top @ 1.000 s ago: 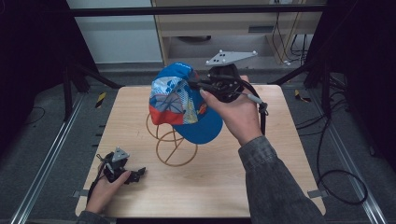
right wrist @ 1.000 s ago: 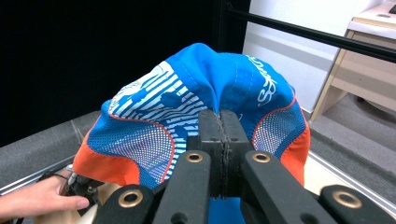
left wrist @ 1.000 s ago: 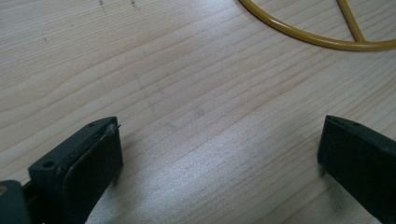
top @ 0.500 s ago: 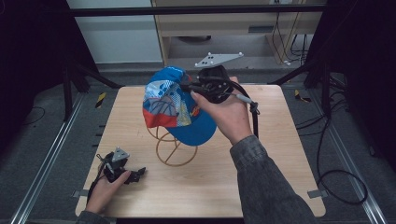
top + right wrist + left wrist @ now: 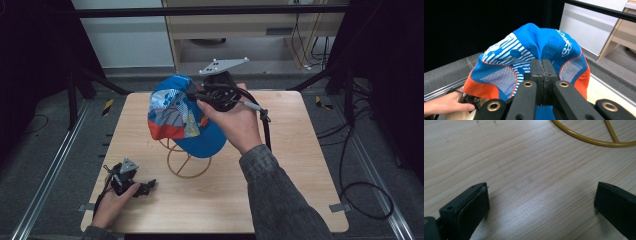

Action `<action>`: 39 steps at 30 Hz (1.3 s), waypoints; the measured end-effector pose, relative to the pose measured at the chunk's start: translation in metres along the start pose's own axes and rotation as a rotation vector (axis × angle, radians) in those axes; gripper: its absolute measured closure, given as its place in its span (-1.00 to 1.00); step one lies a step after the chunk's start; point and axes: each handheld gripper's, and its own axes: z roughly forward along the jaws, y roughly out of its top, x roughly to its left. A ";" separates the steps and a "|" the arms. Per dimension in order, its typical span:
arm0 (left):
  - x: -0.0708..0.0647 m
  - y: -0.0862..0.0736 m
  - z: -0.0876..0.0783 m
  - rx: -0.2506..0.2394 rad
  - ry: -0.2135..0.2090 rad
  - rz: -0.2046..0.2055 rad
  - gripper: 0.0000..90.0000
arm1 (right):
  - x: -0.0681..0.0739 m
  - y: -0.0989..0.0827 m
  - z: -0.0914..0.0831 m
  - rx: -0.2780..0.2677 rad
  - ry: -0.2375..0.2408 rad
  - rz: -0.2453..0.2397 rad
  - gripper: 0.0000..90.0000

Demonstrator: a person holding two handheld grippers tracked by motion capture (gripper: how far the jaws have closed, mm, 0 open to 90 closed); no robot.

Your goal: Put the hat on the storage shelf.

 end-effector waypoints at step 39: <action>0.000 0.000 0.000 0.003 -0.004 0.004 -1.00 | 0.001 -0.024 0.056 0.146 0.021 0.022 1.00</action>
